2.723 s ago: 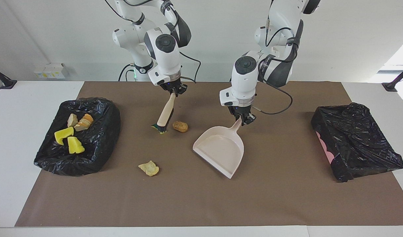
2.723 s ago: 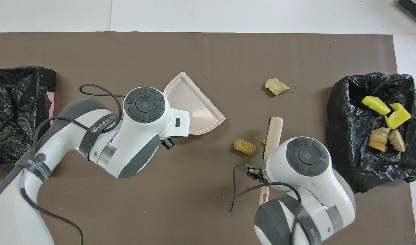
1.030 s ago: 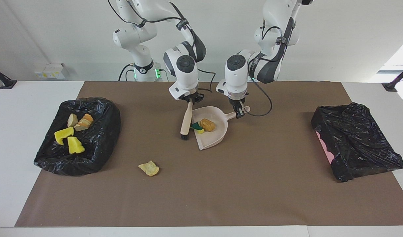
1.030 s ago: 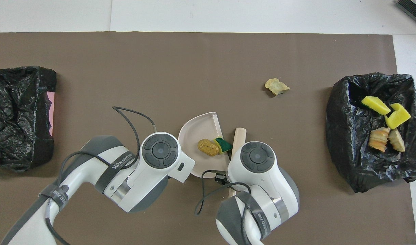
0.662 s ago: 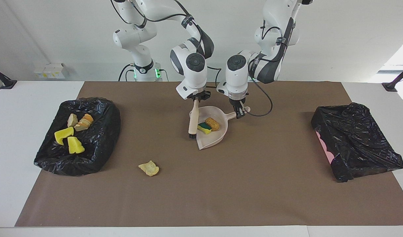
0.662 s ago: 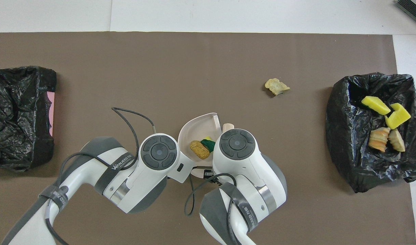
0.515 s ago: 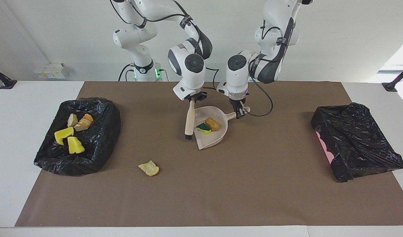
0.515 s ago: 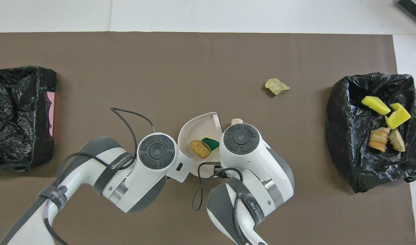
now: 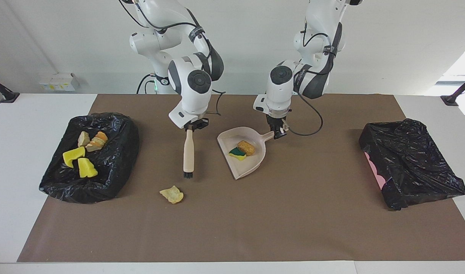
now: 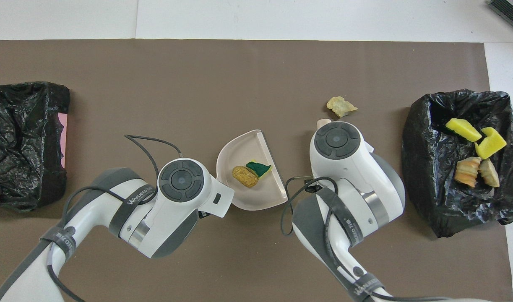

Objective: Sweep and dump trash in bin
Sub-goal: 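Sweep the tan debris toward the dustpan with the right gripper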

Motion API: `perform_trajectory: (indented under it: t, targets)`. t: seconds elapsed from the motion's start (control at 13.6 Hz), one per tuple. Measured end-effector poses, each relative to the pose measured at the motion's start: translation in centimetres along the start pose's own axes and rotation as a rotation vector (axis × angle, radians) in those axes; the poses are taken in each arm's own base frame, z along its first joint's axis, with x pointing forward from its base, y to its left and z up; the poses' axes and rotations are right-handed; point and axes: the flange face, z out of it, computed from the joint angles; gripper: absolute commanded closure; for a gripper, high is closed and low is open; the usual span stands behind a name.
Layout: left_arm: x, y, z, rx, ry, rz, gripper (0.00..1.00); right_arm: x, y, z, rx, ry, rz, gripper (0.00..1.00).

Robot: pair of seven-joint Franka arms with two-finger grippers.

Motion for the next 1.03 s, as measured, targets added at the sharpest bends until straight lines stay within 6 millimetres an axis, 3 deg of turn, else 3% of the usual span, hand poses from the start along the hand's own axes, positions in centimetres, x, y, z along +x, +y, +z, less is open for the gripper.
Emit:
perform_trajectory:
  t: [0.37, 0.59, 0.81, 1.03]
  targets:
    - [-0.1, -0.2, 0.1, -0.005, -0.002, -0.086, 1.0, 5.7, 8.7, 1.5, -0.047, 0.006, -0.144, 1.0]
    - [-0.1, -0.2, 0.1, -0.005, -0.002, -0.097, 1.0, 8.6, 11.7, 2.7, -0.049, 0.022, -0.194, 1.0]
    - [-0.1, -0.2, 0.1, -0.005, -0.002, -0.099, 1.0, 9.9, 10.7, 3.1, -0.043, 0.063, -0.223, 1.0]
    - [-0.1, -0.2, 0.1, -0.005, -0.003, -0.099, 1.0, 9.4, 7.2, 3.5, -0.044, 0.058, -0.28, 1.0]
